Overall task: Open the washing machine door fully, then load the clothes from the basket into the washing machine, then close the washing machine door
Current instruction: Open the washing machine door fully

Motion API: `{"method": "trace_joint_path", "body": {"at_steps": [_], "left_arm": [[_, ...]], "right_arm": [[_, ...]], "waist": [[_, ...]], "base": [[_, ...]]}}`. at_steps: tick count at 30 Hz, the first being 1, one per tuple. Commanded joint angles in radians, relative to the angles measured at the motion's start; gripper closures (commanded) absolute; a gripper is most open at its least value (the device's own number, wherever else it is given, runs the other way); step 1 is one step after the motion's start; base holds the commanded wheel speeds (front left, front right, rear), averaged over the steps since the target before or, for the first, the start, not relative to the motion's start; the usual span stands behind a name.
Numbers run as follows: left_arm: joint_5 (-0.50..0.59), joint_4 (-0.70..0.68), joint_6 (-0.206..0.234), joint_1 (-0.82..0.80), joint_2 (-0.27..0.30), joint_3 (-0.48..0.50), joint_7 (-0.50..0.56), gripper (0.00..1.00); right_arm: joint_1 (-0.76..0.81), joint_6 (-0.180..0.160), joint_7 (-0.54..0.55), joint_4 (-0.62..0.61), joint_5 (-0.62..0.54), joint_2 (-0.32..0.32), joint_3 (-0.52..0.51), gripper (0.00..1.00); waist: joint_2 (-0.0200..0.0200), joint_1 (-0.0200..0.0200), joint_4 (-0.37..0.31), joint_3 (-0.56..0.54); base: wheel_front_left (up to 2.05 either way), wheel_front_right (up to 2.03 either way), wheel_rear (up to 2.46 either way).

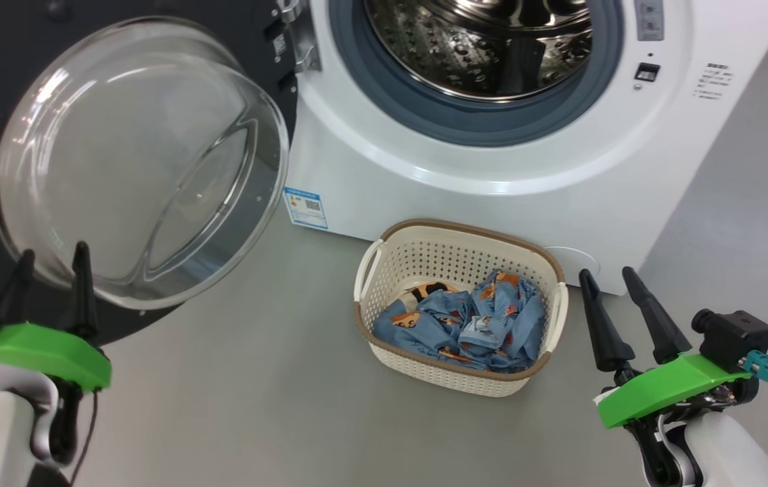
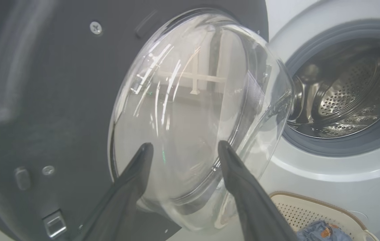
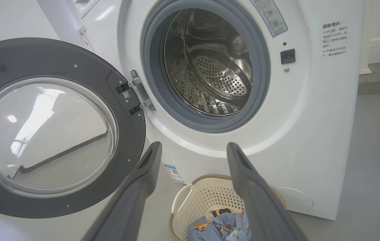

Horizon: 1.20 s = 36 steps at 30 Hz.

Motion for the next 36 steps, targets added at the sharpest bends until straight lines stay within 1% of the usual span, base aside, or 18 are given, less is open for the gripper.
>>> {"method": "trace_joint_path", "body": {"at_steps": [1, 2, 3, 10, 17, 18, 23, 28, 36], "left_arm": [[-0.01, -0.072, 0.02, 0.023, 0.039, 0.04, -0.015, 0.0], [-0.011, -0.101, 0.028, 0.043, 0.036, 0.041, -0.016, 0.0], [-0.013, -0.159, 0.042, 0.086, 0.03, 0.042, -0.016, 0.0], [-0.023, -0.369, 0.116, 0.247, -0.001, 0.06, -0.018, 0.0], [-0.026, -0.508, 0.162, 0.36, -0.026, 0.071, -0.019, 0.0], [-0.026, -0.508, 0.162, 0.36, -0.026, 0.071, -0.019, 0.0], [-0.02, -0.557, 0.183, 0.404, -0.04, 0.079, -0.02, 0.0], [-0.013, -0.586, 0.193, 0.427, -0.058, 0.085, -0.021, 0.0], [0.002, -0.613, 0.177, 0.457, -0.074, 0.094, -0.021, 0.0]], "right_arm": [[-0.006, 0.006, -0.012, -0.026, 0.0, -0.002, 0.032, 0.0], [-0.005, 0.006, -0.012, -0.027, -0.001, -0.002, 0.035, 0.0], [-0.005, 0.006, -0.012, -0.029, -0.002, -0.001, 0.041, 0.0], [-0.003, 0.006, -0.012, -0.034, -0.011, 0.0, 0.071, 0.0], [-0.005, 0.006, -0.012, -0.041, -0.024, -0.005, 0.097, 0.0], [-0.005, 0.006, -0.012, -0.041, -0.024, -0.005, 0.097, 0.0], [-0.007, 0.006, -0.012, -0.046, -0.032, -0.009, 0.11, 0.0], [-0.005, 0.006, -0.012, -0.049, -0.034, -0.02, 0.116, 0.0], [-0.004, 0.006, -0.012, -0.055, -0.035, -0.038, 0.121, 0.0]], "waist": [[-0.0001, 0.0, -0.03, -0.013], [-0.0001, 0.0, -0.04, -0.015], [-0.0001, 0.0, -0.063, -0.02], [-0.0001, 0.0, -0.154, -0.038], [-0.0001, 0.0, -0.249, -0.048], [-0.0001, 0.0, -0.249, -0.048], [-0.0001, 0.0, -0.314, -0.05], [-0.0001, 0.0, -0.369, -0.052], [-0.0001, 0.0, -0.425, -0.057]], "base": [[0.0, 0.0, 0.0], [0.0, 0.0, 0.0], [0.0, 0.0, 0.0], [0.0, 0.0, 0.0], [0.0, 0.0, 0.0], [0.0, 0.0, 0.0], [0.0, 0.0, 0.0], [0.0, 0.0, 0.0], [0.0, 0.0, 0.0]]}}
